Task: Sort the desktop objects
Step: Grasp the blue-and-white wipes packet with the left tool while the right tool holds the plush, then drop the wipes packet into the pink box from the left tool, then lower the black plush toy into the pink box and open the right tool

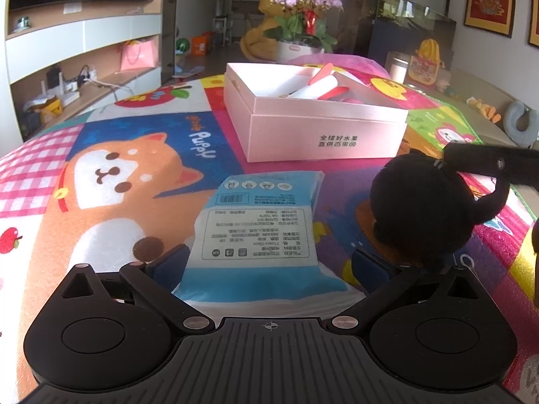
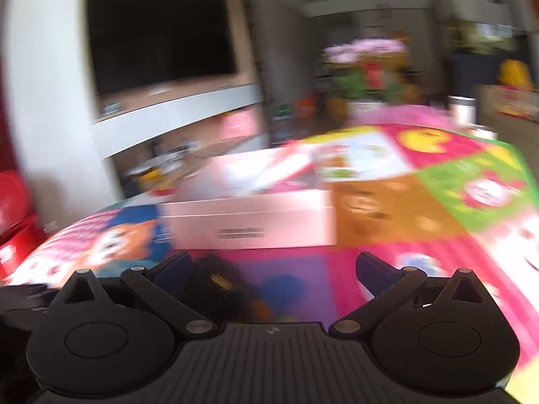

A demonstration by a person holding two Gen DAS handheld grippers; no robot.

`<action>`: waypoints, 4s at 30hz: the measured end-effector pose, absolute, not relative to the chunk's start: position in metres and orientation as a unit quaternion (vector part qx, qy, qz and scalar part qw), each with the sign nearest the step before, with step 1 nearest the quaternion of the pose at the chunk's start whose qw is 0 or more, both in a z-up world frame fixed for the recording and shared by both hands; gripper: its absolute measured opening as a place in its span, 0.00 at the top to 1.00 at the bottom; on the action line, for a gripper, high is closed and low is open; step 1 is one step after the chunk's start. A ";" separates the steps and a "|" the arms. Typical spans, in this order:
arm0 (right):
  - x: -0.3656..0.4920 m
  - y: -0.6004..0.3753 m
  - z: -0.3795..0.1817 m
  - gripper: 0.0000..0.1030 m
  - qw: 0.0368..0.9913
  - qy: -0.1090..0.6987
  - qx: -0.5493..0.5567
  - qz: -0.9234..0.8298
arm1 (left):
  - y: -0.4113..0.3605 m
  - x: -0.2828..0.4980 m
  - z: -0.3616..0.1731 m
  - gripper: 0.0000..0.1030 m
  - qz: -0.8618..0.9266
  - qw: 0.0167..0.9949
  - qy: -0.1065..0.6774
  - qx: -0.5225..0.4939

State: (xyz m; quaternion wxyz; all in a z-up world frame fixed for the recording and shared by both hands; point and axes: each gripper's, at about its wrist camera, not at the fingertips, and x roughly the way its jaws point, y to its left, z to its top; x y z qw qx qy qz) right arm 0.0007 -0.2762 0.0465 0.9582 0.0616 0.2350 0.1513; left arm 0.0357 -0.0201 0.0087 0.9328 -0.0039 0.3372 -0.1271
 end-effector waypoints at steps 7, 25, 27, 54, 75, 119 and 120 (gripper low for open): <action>0.024 -0.238 0.041 0.01 0.942 0.291 -0.002 0.170 | -0.025 0.035 0.008 0.00 -0.120 0.932 0.342 0.015; 0.002 -0.256 0.053 0.40 0.927 0.326 -0.017 0.183 | -0.014 0.039 0.025 0.00 -0.096 0.936 0.338 -0.003; 0.000 -0.260 0.056 0.40 0.926 0.329 -0.010 0.184 | -0.019 0.045 0.026 0.03 -0.097 0.934 0.343 0.013; -0.054 -0.285 0.123 0.45 0.954 0.241 0.017 0.179 | -0.059 0.055 0.128 0.39 -0.131 0.967 0.185 0.116; 0.032 -0.279 0.131 0.45 0.961 0.230 0.056 0.142 | -0.007 0.074 0.074 0.03 -0.078 0.968 0.239 0.007; 0.244 -0.162 0.087 0.76 0.899 0.377 -0.062 0.214 | 0.006 0.060 0.052 0.00 -0.108 0.954 0.272 -0.070; 0.234 -0.165 0.081 0.76 0.895 0.385 -0.065 0.215 | 0.002 0.060 0.052 0.00 -0.111 0.953 0.274 -0.065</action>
